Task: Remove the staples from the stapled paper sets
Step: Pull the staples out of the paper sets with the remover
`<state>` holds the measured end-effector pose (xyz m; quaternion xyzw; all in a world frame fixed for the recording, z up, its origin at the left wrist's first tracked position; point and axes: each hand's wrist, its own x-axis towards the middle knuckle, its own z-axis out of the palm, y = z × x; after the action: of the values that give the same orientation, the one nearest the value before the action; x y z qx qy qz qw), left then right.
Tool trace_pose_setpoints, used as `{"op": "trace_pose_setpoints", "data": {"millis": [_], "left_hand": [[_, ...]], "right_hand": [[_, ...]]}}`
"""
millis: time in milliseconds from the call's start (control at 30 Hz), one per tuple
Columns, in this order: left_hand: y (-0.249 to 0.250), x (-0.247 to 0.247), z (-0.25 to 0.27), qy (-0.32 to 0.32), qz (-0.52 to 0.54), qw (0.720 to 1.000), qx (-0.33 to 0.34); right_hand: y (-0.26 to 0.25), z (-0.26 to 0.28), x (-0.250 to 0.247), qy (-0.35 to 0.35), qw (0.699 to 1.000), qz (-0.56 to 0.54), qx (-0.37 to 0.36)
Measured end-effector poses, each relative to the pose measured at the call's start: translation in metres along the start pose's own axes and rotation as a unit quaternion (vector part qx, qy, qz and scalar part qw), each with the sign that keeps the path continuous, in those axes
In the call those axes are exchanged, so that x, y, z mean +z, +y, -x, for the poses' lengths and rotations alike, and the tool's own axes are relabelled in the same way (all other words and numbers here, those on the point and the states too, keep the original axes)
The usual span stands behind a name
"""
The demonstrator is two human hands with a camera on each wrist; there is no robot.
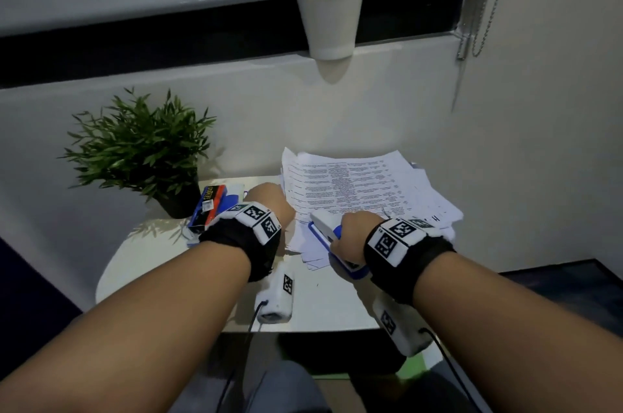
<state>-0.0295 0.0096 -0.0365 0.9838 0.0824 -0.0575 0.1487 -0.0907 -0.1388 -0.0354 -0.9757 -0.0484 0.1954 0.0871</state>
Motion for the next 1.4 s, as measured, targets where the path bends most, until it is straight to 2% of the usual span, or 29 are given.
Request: {"op": "trace_pose_setpoints", "data": {"millis": [167,233,300,367,433,500,533,600,633,767,867,933,1067,1133,1233,1300,1400], "left_hand": [[0.018,-0.014,0.012,0.050,-0.122,0.988,0.085],[0.019,-0.010,0.009,0.033,-0.140,0.986,0.088],[0.018,-0.003,0.001,0.002,-0.153,0.987,0.054],[0.006,0.020,-0.035,-0.052,-0.166,0.984,0.020],[0.012,0.014,-0.017,-0.090,-0.208,0.974,-0.014],[0.019,0.001,0.002,-0.093,-0.211,0.971,-0.055],[0.020,-0.003,0.008,-0.066,-0.202,0.976,-0.049],[0.024,-0.011,0.008,0.011,-0.130,0.991,0.017],[0.023,-0.012,0.005,0.031,-0.091,0.994,0.044],[0.027,-0.010,-0.002,0.046,-0.070,0.991,0.106],[0.024,-0.009,-0.002,0.018,-0.015,0.995,0.100],[0.014,-0.011,-0.003,0.014,0.067,0.995,0.075],[-0.010,-0.018,0.005,0.039,0.184,0.979,0.075],[-0.024,-0.020,0.013,0.038,0.210,0.973,0.086],[-0.054,-0.018,0.025,0.021,0.304,0.951,0.062],[-0.067,-0.019,0.040,-0.005,0.366,0.930,0.041],[-0.075,-0.020,0.069,-0.048,0.421,0.905,0.037]], "right_hand": [[0.005,-0.007,0.007,0.014,1.000,-0.015,0.009],[0.006,-0.007,0.008,0.015,1.000,-0.003,-0.004],[0.005,-0.008,0.009,0.021,1.000,-0.021,-0.005],[0.005,-0.008,0.009,0.023,0.999,-0.024,0.005],[0.005,-0.010,0.009,0.018,1.000,-0.022,0.013],[0.006,-0.012,0.010,0.013,0.999,-0.030,0.018],[0.005,-0.012,0.009,0.012,0.999,-0.032,0.022],[0.005,-0.015,0.009,0.008,0.999,-0.023,0.031],[0.006,-0.020,0.010,0.002,0.999,-0.020,0.042],[0.007,-0.020,0.009,0.003,1.000,-0.010,0.029],[0.008,-0.011,0.008,0.016,1.000,-0.014,-0.012],[0.009,-0.005,0.005,0.013,0.998,-0.062,-0.005],[0.017,0.007,-0.002,0.026,0.984,-0.174,0.019],[0.026,0.013,-0.006,0.053,0.958,-0.281,0.024],[0.038,0.022,-0.015,0.121,0.899,-0.421,0.014],[0.040,0.029,-0.023,0.150,0.842,-0.517,0.007],[0.031,0.038,-0.035,0.142,0.752,-0.644,-0.015]]}}
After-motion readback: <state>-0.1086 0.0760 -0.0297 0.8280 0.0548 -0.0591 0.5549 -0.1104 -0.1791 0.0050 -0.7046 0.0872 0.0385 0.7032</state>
